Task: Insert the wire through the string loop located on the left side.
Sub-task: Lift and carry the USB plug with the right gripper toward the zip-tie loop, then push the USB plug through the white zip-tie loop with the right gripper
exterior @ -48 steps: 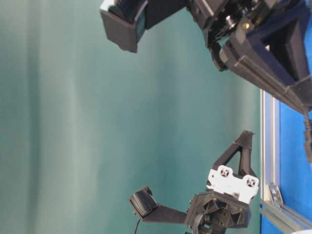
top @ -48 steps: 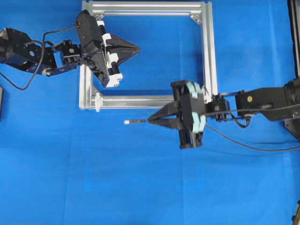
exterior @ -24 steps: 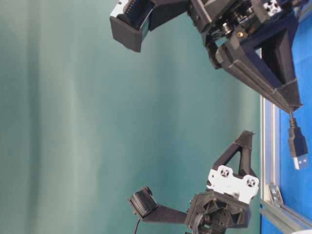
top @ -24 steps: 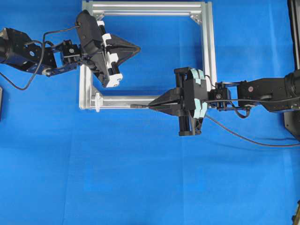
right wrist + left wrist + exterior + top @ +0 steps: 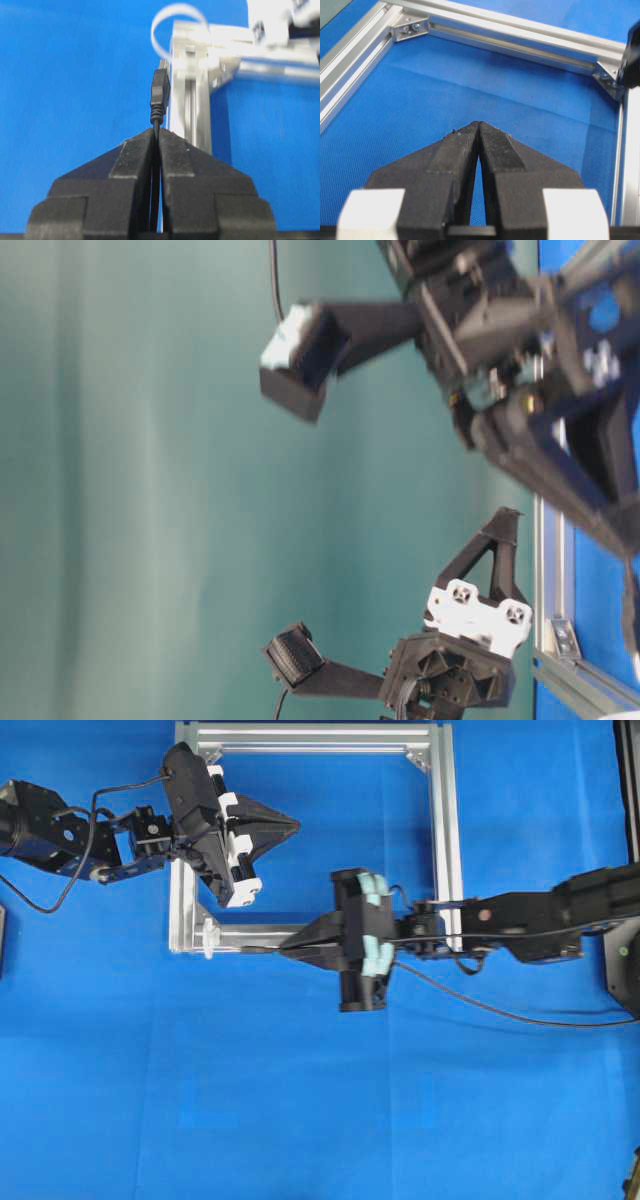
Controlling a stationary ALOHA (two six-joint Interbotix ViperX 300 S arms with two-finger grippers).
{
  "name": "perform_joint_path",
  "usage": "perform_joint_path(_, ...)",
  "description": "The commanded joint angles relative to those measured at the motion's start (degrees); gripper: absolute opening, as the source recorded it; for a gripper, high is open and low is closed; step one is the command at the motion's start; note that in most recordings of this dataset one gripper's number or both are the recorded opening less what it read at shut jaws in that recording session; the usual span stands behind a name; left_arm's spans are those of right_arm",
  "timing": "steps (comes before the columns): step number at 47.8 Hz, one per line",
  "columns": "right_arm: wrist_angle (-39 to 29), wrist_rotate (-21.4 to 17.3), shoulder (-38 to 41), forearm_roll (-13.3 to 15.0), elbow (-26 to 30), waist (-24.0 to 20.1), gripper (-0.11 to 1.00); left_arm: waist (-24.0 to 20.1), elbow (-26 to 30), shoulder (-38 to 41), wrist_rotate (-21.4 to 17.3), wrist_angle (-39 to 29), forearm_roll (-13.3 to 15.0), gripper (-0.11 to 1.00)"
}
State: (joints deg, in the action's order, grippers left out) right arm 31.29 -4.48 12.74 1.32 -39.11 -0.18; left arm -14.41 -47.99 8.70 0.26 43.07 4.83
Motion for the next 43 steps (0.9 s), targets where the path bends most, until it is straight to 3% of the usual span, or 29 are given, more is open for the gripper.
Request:
perform_joint_path(1, 0.4, 0.1, 0.0, 0.1, 2.7, 0.1, 0.0, 0.4, 0.7, -1.8, 0.1, 0.4, -0.2, 0.0)
perform_joint_path(43, 0.4, 0.1, 1.2, 0.0, 4.0, 0.7, 0.0, 0.4, 0.6, -1.8, 0.1, 0.4, -0.2, 0.0)
